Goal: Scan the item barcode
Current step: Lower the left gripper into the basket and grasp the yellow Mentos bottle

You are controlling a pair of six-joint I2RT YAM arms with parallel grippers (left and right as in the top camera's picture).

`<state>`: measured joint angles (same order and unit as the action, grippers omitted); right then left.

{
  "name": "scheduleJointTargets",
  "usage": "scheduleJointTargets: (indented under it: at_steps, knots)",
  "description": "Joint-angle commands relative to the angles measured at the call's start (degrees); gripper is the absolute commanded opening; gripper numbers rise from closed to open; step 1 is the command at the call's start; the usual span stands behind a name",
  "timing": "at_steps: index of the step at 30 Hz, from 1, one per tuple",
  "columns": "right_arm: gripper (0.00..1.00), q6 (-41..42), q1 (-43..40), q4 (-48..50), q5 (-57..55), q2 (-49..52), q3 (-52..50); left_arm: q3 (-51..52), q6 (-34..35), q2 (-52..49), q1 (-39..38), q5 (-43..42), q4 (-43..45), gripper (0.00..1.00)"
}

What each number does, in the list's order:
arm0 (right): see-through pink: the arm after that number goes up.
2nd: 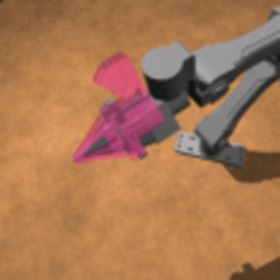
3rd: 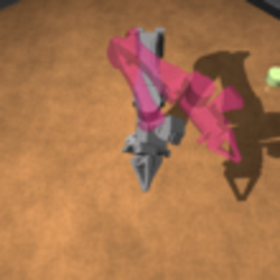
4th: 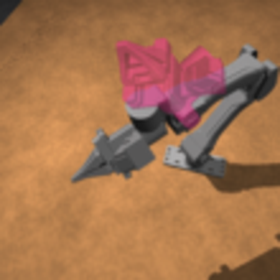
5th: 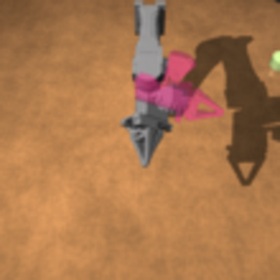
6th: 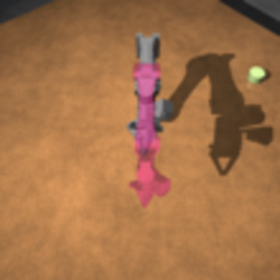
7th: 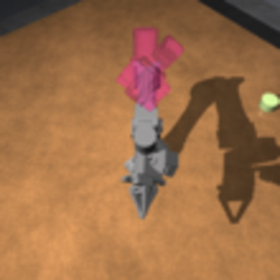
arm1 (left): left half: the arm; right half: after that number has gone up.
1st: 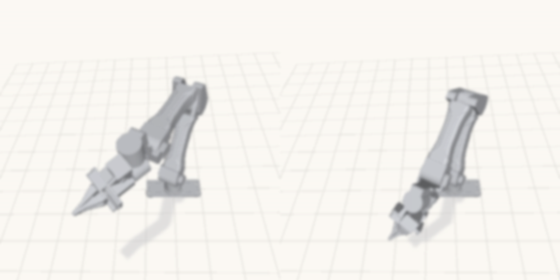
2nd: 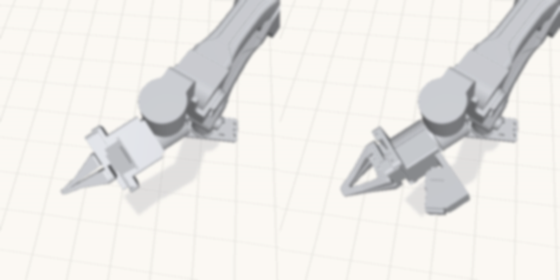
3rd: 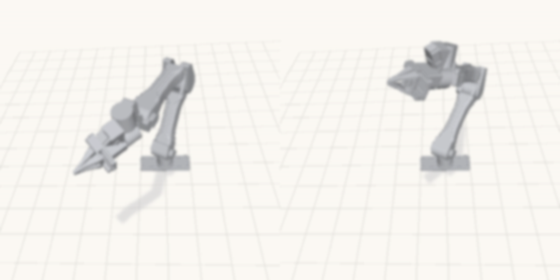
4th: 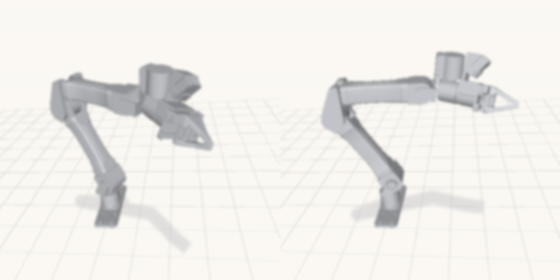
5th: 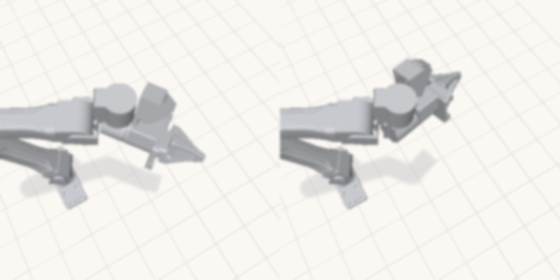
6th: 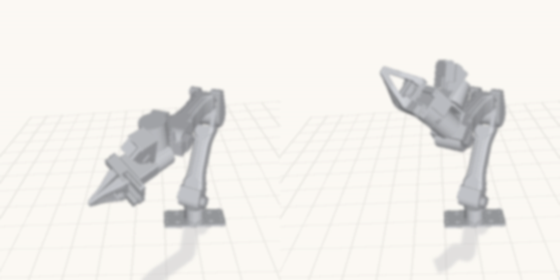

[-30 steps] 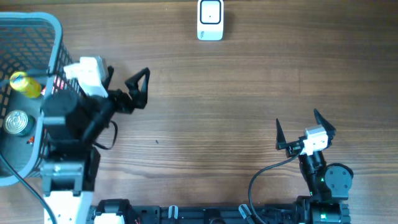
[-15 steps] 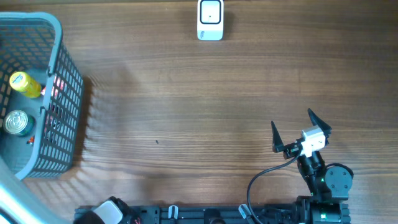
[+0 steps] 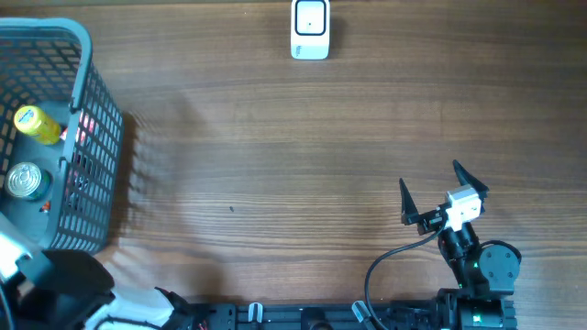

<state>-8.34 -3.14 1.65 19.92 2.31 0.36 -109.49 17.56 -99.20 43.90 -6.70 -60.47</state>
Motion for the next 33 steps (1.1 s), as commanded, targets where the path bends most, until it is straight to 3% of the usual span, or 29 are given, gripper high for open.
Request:
scheduleJointTargets:
  at_steps: [1,15,21,33]
  knots:
    - [1.0,1.03,0.24,0.02,0.94,0.02,-0.07,-0.07,-2.97,-3.96,-0.17,1.01,0.94,1.0]
    - [1.0,0.83,0.24,0.22,0.74,3.39,-0.07,23.63,-4.28,-5.51,-2.93,1.05,24.85,1.0]
    - [1.0,0.87,0.24,0.2,0.74,3.39,-0.07,28.15,-4.31,-6.05,-2.93,5.09,32.3,1.0]
    - [1.0,0.85,0.24,0.15,0.72,4.26,-0.07,28.22,-3.63,-18.05,-4.07,4.63,38.23,1.0]
